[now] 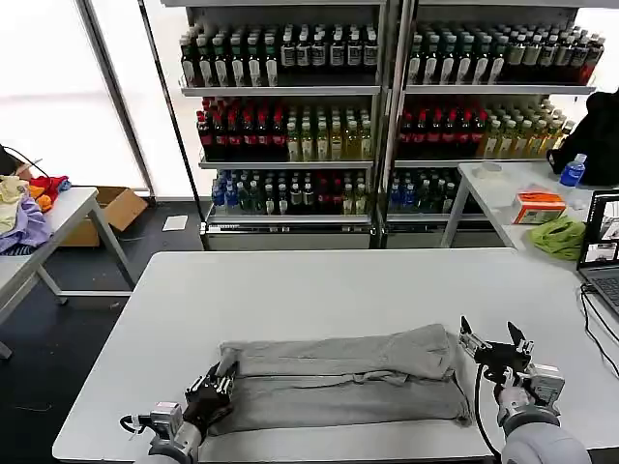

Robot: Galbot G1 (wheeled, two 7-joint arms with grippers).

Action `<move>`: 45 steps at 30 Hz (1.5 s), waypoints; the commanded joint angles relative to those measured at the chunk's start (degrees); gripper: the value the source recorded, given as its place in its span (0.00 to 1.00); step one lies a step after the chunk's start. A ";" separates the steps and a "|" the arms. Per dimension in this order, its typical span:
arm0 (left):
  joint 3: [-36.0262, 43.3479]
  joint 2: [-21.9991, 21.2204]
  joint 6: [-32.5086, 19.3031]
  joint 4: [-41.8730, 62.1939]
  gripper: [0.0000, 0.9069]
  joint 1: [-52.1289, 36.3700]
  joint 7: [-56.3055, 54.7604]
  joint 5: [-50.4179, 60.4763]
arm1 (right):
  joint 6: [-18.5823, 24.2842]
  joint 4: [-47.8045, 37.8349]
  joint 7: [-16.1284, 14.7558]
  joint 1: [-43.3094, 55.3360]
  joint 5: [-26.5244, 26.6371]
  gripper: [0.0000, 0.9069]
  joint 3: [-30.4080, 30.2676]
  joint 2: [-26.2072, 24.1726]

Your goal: Fold and organize the clothes.

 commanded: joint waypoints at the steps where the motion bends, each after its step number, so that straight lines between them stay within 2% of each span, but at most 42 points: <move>1: -1.14 0.76 0.40 -0.71 0.00 0.98 1.11 0.70 | -0.03 0.04 0.06 0.05 0.10 1.00 0.10 -0.02; 8: -6.49 5.23 0.12 -1.55 0.00 2.09 2.49 -0.74 | -0.08 -0.19 0.23 0.23 0.11 1.00 -0.17 -0.21; 10: -8.41 8.60 0.10 -1.56 0.00 2.23 2.77 -1.75 | -0.07 -0.28 0.25 0.36 0.13 1.00 -0.21 -0.27; 17: -26.52 24.39 -0.71 3.03 0.00 2.76 6.09 -10.29 | -0.06 -1.46 0.29 1.40 0.18 1.00 -0.96 -0.35; 20: -30.92 29.21 -0.92 6.99 0.00 2.37 6.88 -12.34 | -0.07 -1.81 0.28 1.90 0.19 1.00 -1.42 -0.31; 25: -33.66 33.45 -1.28 12.18 0.00 0.78 7.52 -12.32 | -0.14 -2.26 0.32 2.65 0.46 1.00 -1.50 -0.32; 28: -33.15 33.45 -1.12 12.07 0.00 -0.47 7.50 -12.01 | -0.23 -2.25 0.39 2.85 0.52 1.00 -1.50 -0.23; 33: -29.68 30.14 -1.26 7.27 0.00 -0.34 7.44 -9.29 | -0.32 -2.18 0.44 2.81 0.64 1.00 -1.18 -0.10; 37: -23.55 25.34 -1.00 1.53 0.00 -0.07 6.53 -6.19 | -0.30 -2.09 0.51 2.25 0.60 1.00 -0.82 0.13; 45: -10.51 19.23 2.25 -5.49 0.00 -0.33 2.69 -5.41 | -0.21 -1.01 0.57 0.36 0.61 1.00 0.49 0.40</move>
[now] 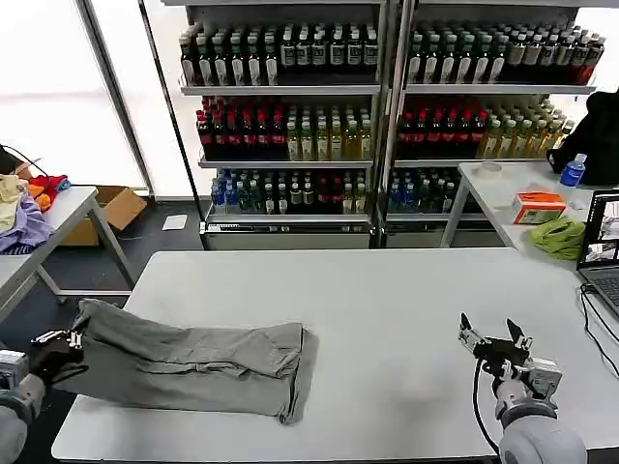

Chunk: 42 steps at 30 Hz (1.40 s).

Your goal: Fold and organize the clothes.

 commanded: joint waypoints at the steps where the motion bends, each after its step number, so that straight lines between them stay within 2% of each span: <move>1: 14.88 -6.63 3.31 -9.47 0.00 -0.84 -3.66 1.36 | 0.13 0.53 0.04 -1.21 0.02 1.00 0.64 0.10; 9: 22.98 -9.69 6.60 -12.60 0.00 -3.94 -7.82 -0.02 | 0.33 2.06 0.11 -3.14 -0.41 1.00 1.15 1.18; 14: 25.83 -10.15 7.63 -12.13 0.00 -6.23 -8.94 -1.04 | 0.53 2.75 0.01 -4.31 -1.70 1.00 0.56 2.53; 29: 28.84 -14.80 8.66 -13.30 0.00 -8.35 -11.70 -6.01 | 0.87 3.35 0.04 -5.87 -3.37 1.00 0.48 3.91; 42: 30.67 -16.46 8.68 -11.45 0.00 -8.69 -9.97 -3.47 | 0.84 3.39 0.04 -6.30 -3.83 1.00 0.37 3.74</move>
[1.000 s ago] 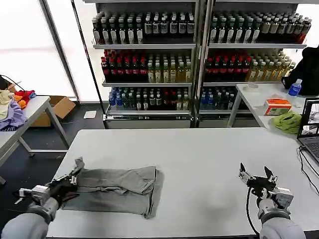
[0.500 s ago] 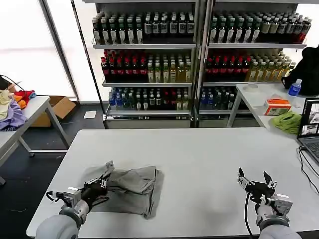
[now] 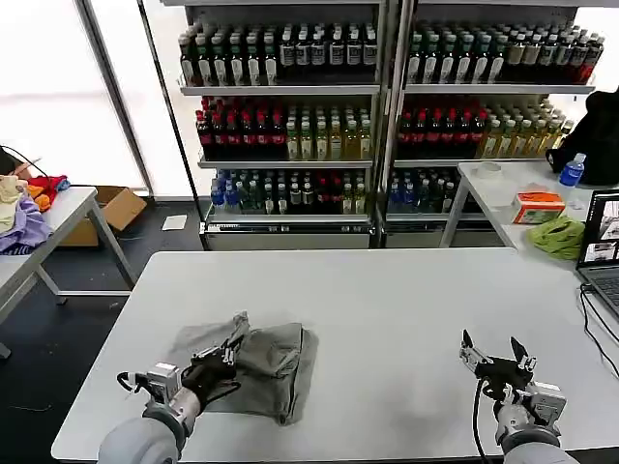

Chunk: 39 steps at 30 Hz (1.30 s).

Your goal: Fold and organize the clothes.

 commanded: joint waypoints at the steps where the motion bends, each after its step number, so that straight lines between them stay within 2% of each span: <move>1: 2.21 -2.04 0.32 0.97 0.00 -0.90 0.65 0.78 | 0.04 0.02 0.01 -0.30 -0.39 1.00 -0.05 0.15; 10: 4.76 -2.20 0.32 0.52 0.00 -0.25 2.75 3.49 | 0.13 -0.13 -0.01 -0.91 -0.37 1.00 0.37 0.00; 31: 6.16 -5.87 0.03 4.10 0.01 -3.81 2.81 3.29 | 0.14 -1.25 -0.18 -0.35 -1.11 1.00 -0.50 0.52; 32: 6.10 -5.95 0.03 4.22 0.17 -3.88 2.78 3.28 | 0.15 -1.33 -0.21 -0.35 -1.16 1.00 -0.54 0.51; 33: 6.05 -6.03 0.00 4.27 0.40 -3.88 2.80 3.20 | 0.16 -1.42 -0.21 -0.35 -1.25 1.00 -0.60 0.49; 34: 6.06 -6.09 -0.12 4.13 1.00 -3.71 2.89 2.99 | 0.16 -1.45 -0.21 -0.37 -1.29 1.00 -0.62 0.51; 37: 6.50 -6.51 -1.42 4.05 1.00 -3.37 2.73 1.72 | 0.18 -1.47 -0.32 -0.35 -1.09 1.00 -0.72 0.47; 39: 6.84 -6.93 -1.94 3.72 1.00 -2.76 2.39 -0.41 | -0.52 -1.03 0.19 -0.31 1.18 1.00 -0.73 0.40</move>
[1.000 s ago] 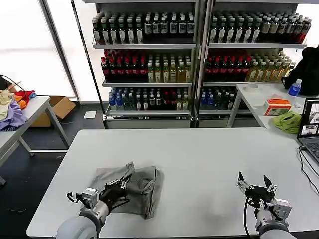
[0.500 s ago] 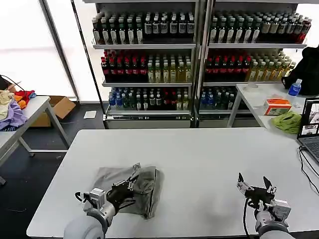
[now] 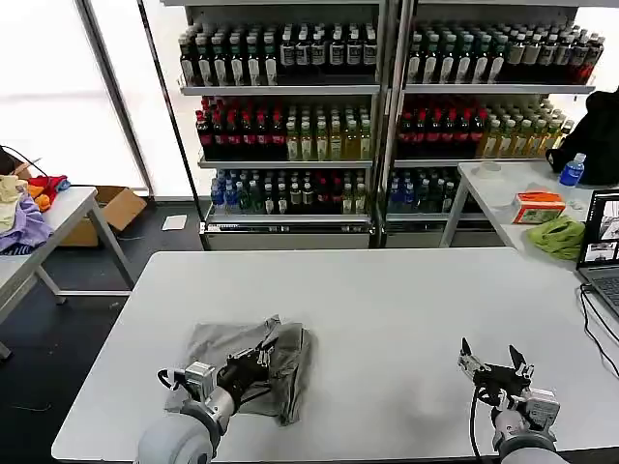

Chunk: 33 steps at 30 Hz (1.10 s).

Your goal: Fold and organize the clothes.

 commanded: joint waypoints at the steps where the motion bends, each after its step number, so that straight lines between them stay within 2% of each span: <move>1: 1.55 -1.66 -1.75 -0.65 1.00 1.08 -1.60 -6.04 | -0.50 0.22 0.36 0.17 1.87 1.00 0.01 0.06; 7: 2.92 -3.77 0.21 -11.22 1.00 2.89 -6.79 -25.39 | -0.18 -1.12 0.49 0.87 1.17 1.00 -0.33 -0.29; 10: 0.79 -3.49 0.46 -16.20 1.00 2.81 -11.15 -34.06 | -0.53 -0.78 0.55 1.36 0.60 1.00 -1.31 -0.96; 14: -4.08 0.48 0.31 -18.31 1.00 3.46 -11.24 -33.15 | -0.58 -1.12 0.62 2.31 0.27 1.00 -2.46 -1.11; 21: -16.53 6.98 0.44 -7.05 1.00 2.56 -13.00 -29.79 | -0.65 -2.10 0.67 4.49 0.68 1.00 -4.54 -1.94; 27: -19.71 9.63 0.47 0.55 1.00 3.99 -8.64 -25.86 | -0.55 -2.52 0.52 5.13 1.51 1.00 -4.94 -2.64; 33: -19.76 10.14 -0.20 4.75 1.00 4.92 -4.24 -19.89 | -0.17 -3.01 0.39 4.95 1.49 1.00 -5.13 -2.62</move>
